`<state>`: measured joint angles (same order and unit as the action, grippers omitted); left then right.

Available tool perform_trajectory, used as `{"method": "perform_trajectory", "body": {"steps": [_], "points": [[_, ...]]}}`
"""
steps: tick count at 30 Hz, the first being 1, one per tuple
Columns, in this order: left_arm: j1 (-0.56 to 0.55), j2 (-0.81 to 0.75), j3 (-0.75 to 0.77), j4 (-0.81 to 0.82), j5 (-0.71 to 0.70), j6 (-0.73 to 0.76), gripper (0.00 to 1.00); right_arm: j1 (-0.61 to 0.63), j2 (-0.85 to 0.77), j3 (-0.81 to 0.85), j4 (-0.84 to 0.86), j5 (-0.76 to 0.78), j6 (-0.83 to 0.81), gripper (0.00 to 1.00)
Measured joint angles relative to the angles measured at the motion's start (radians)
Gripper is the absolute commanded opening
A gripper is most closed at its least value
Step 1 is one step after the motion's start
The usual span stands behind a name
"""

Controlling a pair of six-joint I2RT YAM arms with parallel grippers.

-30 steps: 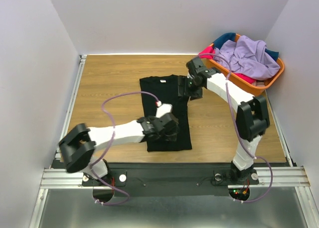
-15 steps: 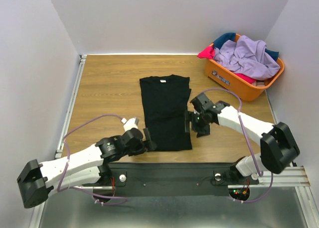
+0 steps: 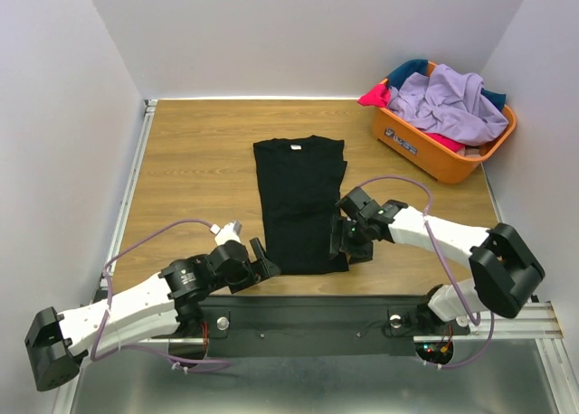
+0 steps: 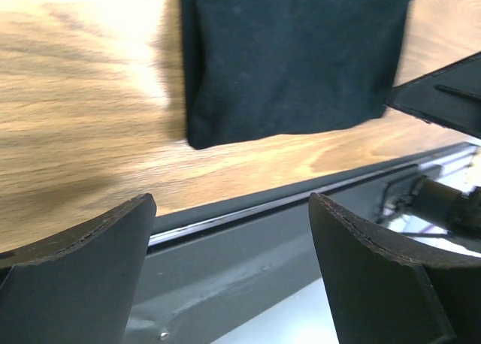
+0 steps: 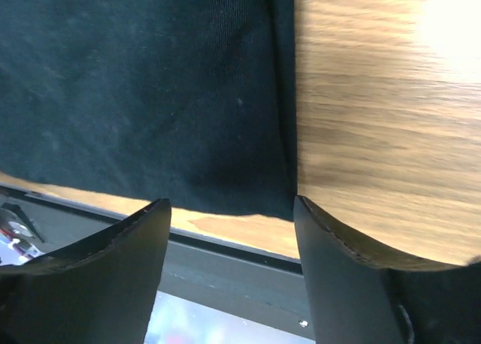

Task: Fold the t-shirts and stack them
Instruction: Fold the tshirt

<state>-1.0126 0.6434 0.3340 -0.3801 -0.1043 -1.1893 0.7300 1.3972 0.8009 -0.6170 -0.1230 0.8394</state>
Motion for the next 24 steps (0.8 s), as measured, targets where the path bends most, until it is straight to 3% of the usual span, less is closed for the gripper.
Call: {"method": "perform_trajectory", "body": {"steps": [6,16,24], "points": [[0.000,0.063,0.000,0.002,0.007,0.002,0.95,0.020,0.060,-0.012,0.038,0.024,0.034,0.66],[0.000,0.077,0.000,0.019,0.007,0.003,0.95,0.024,-0.003,-0.093,0.067,0.037,0.085,0.60],[0.000,0.144,0.000,0.079,0.022,0.016,0.95,0.025,-0.003,-0.108,0.072,0.043,0.089,0.30]]}}
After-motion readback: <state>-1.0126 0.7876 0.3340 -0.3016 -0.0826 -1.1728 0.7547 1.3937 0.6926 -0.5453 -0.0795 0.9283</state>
